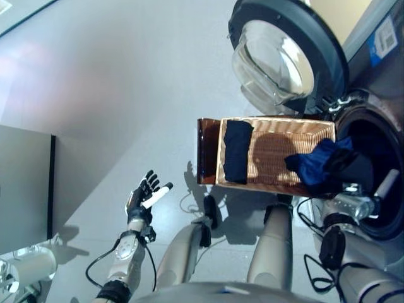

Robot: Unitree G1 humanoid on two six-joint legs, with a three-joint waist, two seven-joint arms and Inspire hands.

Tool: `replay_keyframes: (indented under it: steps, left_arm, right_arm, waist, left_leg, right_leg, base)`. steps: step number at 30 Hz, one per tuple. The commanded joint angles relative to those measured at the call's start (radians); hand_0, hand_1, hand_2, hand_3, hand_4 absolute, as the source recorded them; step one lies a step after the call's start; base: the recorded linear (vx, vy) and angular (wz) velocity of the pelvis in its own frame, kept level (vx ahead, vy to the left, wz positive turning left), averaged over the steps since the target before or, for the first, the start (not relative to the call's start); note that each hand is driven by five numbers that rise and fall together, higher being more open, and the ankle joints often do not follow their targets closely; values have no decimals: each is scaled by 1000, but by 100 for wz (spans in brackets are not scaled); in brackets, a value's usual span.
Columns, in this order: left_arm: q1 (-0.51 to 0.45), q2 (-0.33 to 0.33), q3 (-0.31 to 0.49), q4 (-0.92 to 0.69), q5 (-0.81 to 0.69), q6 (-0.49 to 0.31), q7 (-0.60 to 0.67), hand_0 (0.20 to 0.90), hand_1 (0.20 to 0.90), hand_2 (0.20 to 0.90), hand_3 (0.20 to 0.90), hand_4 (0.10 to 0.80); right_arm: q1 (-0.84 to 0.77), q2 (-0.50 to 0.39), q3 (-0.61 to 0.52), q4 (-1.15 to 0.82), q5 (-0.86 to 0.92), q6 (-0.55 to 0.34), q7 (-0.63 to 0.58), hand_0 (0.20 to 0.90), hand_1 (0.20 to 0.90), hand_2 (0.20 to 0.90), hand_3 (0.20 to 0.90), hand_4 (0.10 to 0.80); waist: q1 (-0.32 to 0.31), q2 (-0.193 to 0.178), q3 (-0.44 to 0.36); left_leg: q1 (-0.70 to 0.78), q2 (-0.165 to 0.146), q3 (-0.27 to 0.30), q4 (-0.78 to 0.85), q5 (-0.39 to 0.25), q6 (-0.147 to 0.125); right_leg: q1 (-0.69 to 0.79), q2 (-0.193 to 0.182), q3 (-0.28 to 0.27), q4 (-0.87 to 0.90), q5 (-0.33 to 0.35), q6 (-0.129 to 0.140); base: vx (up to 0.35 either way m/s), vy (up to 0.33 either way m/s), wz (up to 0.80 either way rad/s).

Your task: Pick up the clothes and place them into the washing machine

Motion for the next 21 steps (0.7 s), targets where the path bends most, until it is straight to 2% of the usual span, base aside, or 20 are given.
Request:
replay_keyframes:
  steps: [1, 8, 16, 21]
  left_arm:
    - [20, 70, 40, -77, 11, -81, 9, 900, 900, 900, 900, 800]
    - [28, 91, 32, -100, 16, -79, 13, 900, 900, 900, 900, 800]
    - [41, 114, 38, -117, 20, -76, 34, 900, 900, 900, 900, 800]
    - [50, 115, 47, -119, 18, -77, 39, 900, 900, 900, 900, 800]
  right_arm:
    - [-33, -147, 4, -62, -15, -119, -8, 200, 200, 200, 200, 300]
    - [-103, -265, 3, -17, -13, -123, -71, 200, 200, 200, 200, 300]
    - [-161, -395, -20, -2, -16, -183, -164, 200, 200, 200, 200, 300]
    - [-164, -416, -25, -46, -9, -206, -150, 200, 200, 200, 200, 300]
  waist:
    - [13, 7, -53]
    - [23, 14, -68]
    - [29, 17, -97]
    - [27, 17, -102]
  left_leg:
    - [-46, 70, -30, 188, -128, -95]
    - [-81, 61, -21, 221, -145, -91]
    - [-102, 50, -14, 225, -146, -89]
    - [-110, 47, -13, 227, -145, -90]
  right_leg:
    - [14, 0, 94, 49, 88, 8]
    - [-34, -3, 117, 86, 78, 5]
    - [-60, -3, 132, 99, 76, 5]
    - [-69, -3, 138, 105, 74, 3]
  base:
    - [-15, 29, -13]
    - [2, 14, -4]
    - [13, 22, 2]
    - [3, 15, 7]
